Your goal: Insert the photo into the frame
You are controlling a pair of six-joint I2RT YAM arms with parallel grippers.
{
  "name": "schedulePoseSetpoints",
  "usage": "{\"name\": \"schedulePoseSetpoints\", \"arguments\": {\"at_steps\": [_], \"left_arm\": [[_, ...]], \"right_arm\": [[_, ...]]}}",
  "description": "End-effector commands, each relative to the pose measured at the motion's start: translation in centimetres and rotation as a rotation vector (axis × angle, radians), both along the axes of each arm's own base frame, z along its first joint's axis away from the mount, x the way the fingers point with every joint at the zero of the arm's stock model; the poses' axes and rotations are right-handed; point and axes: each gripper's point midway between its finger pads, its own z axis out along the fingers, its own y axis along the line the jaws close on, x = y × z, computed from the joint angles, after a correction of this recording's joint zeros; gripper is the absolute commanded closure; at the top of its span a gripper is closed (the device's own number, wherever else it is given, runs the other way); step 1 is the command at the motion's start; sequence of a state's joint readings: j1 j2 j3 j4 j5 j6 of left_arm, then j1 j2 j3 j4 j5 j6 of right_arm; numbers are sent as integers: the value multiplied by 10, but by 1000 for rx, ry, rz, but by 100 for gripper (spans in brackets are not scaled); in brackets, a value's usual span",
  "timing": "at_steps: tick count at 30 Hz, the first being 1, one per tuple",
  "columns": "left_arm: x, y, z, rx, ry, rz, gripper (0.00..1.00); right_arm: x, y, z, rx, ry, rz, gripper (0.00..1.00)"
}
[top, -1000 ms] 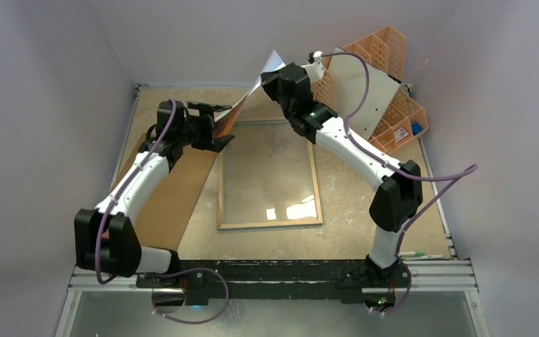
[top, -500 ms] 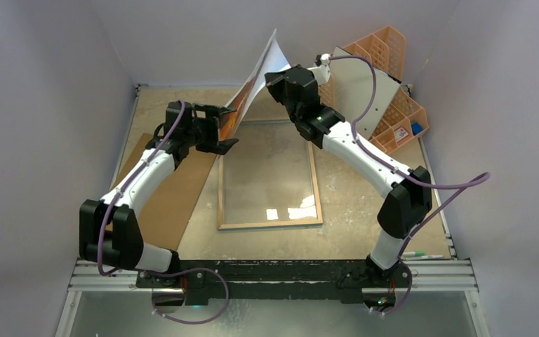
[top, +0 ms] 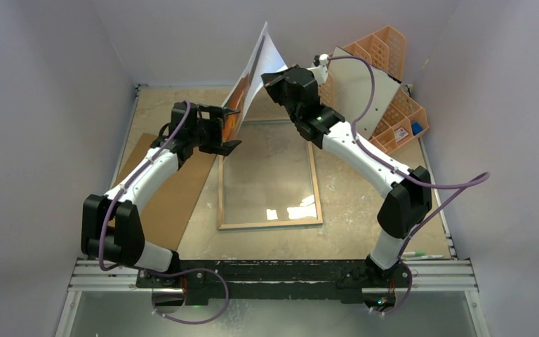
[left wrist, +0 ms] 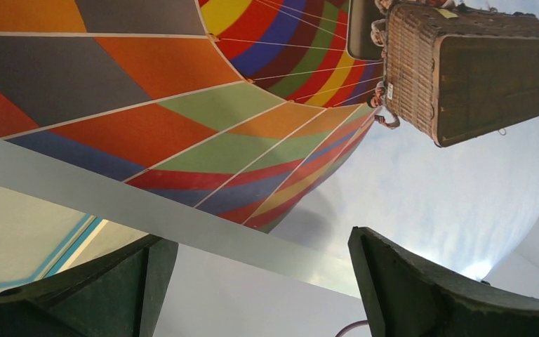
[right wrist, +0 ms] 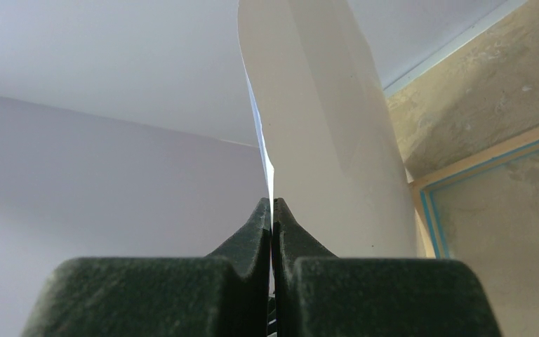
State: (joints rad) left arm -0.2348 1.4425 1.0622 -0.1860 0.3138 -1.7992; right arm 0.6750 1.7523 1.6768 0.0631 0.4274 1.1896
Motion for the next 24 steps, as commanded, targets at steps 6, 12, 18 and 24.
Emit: {"name": "schedulePoseSetpoints", "arguments": {"at_steps": [6, 12, 18, 24], "left_arm": [[9, 11, -10, -162, 154, 208, 15], [13, 48, -19, -45, 139, 335, 29], [15, 81, -23, 89, 110, 449, 34], [18, 97, -35, 139, 119, 488, 48]], "right_arm": [[-19, -7, 13, 69, -17, 13, 100], [-27, -16, -8, 72, 36, -5, 100], [-35, -10, -22, 79, 86, 40, 100], [-53, -2, -38, 112, 150, 122, 100]]}}
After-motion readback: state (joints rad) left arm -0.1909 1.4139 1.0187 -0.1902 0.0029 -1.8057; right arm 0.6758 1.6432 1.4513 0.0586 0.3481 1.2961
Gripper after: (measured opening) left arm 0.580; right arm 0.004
